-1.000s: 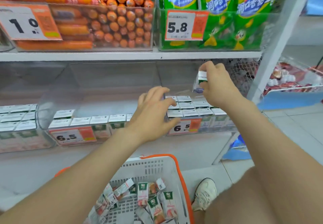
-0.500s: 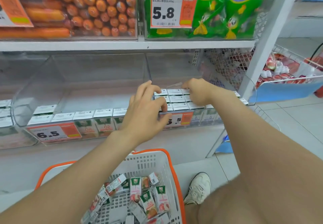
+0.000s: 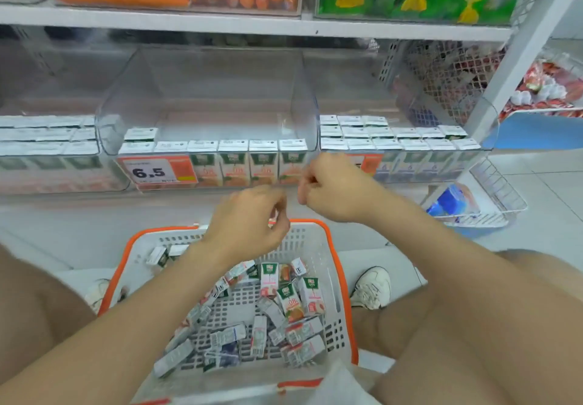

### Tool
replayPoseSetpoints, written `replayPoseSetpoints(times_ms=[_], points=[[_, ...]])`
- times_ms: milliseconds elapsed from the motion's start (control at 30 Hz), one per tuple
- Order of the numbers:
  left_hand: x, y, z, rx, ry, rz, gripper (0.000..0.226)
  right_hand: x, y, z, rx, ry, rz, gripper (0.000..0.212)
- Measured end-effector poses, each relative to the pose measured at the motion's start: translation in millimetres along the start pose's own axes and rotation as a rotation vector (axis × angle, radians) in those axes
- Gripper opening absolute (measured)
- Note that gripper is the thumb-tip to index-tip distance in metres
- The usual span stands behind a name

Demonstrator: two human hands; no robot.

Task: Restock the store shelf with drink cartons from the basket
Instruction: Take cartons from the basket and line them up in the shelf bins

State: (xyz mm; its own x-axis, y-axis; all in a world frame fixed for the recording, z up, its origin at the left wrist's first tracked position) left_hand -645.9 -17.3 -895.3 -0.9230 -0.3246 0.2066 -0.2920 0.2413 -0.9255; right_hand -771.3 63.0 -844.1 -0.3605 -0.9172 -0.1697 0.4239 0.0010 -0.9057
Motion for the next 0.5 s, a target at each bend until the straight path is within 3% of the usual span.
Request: replayPoseSetpoints(times_ms=[100,200,400,500], points=[[-32.8,57.8,37.4,-0.025,-0.131,0.371,0.008,-5.3,81.9,25.4,-0.147,-0.066,0.342,0.026],[-68.7,110.5,70.6,-0.042,-0.222,0.606,0.012,-2.2,150.4,25.9,-0.242,-0.090,0.541,0.037],[-122.5,196.5,106.5,-0.103,-0.319,0.923,0.012,18.0,228.8,-4.3,-0.364,-0.046,0.681,0.037],[-142.7,229.6,119.6,-0.080,-0.370,1.006,0.024,22.7,256.4,-32.1,-0.466,0.012,0.728,0.020]])
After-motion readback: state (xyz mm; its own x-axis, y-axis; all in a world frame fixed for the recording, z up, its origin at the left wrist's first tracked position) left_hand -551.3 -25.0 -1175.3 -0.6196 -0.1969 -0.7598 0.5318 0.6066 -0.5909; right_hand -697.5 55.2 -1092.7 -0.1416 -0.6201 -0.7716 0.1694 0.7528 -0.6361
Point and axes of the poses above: each hand's wrist, its own x-axis towards the middle knuckle, its own y-axis out of the palm, z = x × y, the point moved 6 cm from there along x, towards the middle knuckle, and after that the axes turned 7 degrees about z, right-handed, at the moved point
